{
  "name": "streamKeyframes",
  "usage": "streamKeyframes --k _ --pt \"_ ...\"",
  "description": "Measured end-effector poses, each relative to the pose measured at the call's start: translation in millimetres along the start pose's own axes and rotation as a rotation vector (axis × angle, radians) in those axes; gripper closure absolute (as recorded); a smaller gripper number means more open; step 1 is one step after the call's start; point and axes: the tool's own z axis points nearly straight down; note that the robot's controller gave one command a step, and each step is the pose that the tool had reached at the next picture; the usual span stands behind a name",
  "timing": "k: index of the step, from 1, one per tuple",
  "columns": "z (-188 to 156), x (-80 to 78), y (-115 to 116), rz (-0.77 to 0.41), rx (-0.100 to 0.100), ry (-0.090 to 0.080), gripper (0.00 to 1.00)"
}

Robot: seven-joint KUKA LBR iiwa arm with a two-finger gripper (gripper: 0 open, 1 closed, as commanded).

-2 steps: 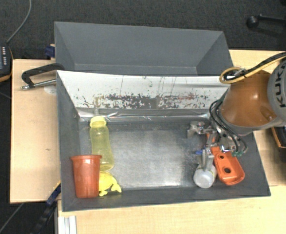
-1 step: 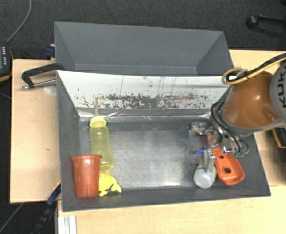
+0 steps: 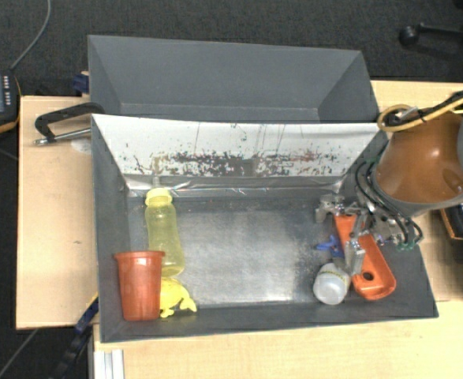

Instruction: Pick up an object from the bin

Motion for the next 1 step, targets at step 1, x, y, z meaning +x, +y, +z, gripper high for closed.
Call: streamKeyframes --k 1 --pt "24.7 5.1 -26.9 -0.328 -0.002 0.000 1.00"
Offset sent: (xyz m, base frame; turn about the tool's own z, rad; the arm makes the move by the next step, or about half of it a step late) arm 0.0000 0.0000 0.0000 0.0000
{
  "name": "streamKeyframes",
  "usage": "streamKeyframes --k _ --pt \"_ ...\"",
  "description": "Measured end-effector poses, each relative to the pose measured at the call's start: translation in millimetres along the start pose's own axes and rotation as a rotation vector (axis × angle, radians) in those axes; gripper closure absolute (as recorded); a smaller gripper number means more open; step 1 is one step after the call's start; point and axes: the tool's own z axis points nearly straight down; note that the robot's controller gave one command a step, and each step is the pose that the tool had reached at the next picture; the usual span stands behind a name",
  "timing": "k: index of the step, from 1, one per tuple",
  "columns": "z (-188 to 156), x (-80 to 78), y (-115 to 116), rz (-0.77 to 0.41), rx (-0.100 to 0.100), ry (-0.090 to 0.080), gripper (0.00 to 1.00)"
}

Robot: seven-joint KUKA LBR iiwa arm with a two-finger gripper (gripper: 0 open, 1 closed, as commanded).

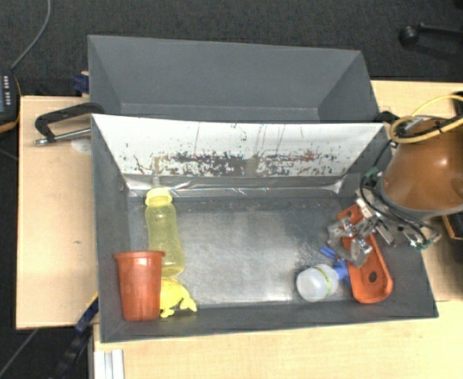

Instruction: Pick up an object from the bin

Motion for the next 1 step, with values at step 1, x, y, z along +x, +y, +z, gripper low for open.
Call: streamKeyframes --k 1 --pt "0.0 0.0 0.0 0.000 0.000 0.000 1.00"
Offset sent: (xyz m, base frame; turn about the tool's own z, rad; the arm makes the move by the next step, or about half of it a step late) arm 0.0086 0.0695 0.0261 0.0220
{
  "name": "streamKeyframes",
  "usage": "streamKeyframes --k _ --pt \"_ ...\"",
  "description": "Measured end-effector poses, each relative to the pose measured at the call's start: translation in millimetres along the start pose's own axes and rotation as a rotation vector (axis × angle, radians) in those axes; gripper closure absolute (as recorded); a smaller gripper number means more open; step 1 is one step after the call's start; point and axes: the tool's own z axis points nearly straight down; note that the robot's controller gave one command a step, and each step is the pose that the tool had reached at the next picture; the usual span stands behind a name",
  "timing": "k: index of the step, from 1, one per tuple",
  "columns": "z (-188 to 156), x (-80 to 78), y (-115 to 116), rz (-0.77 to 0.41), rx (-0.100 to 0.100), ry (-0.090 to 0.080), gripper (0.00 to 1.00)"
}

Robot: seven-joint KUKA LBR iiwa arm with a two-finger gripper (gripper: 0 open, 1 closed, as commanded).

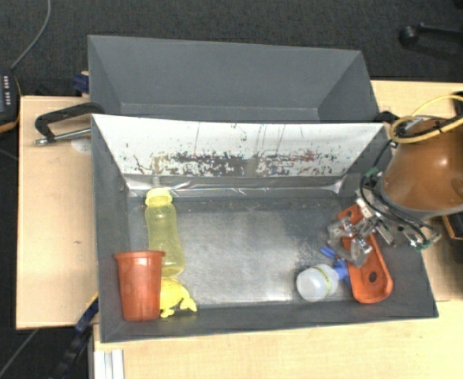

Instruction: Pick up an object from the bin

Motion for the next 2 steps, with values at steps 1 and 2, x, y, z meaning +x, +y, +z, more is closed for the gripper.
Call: streamKeyframes --k 1,2 --pt "-14 -23.1 31 0.016 0.000 -0.001 1.00" --pt "-5 -38.5 68 0.009 0.000 -0.004 1.00"
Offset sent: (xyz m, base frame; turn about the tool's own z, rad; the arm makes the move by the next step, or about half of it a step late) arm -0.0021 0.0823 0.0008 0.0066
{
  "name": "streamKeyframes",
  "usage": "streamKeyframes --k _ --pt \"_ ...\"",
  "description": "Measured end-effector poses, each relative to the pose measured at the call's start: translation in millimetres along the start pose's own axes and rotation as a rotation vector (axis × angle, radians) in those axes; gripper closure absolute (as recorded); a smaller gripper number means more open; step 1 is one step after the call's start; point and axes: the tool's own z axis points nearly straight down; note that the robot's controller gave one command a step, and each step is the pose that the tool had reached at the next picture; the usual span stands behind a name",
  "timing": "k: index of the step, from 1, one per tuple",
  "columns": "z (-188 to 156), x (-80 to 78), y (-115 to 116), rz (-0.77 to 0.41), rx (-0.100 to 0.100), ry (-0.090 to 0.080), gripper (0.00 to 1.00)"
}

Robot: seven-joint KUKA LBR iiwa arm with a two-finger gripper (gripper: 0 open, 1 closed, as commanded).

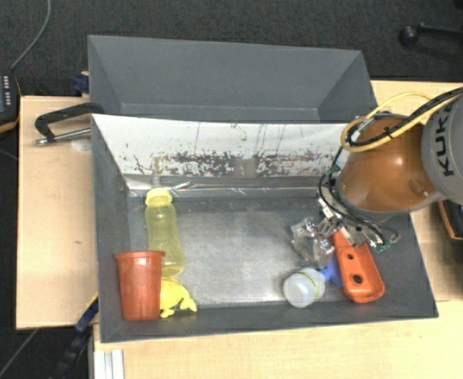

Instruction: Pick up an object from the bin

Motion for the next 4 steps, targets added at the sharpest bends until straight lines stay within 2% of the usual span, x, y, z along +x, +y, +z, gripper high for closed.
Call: streamKeyframes --k 1,3,4 --pt "-131 2.2 -58 -0.060 0.009 -0.009 0.00" --pt "-126 2.8 -55 -0.060 0.003 -0.005 0.00" --pt "-75 7.8 -37 -0.057 0.002 -0.004 0.00"
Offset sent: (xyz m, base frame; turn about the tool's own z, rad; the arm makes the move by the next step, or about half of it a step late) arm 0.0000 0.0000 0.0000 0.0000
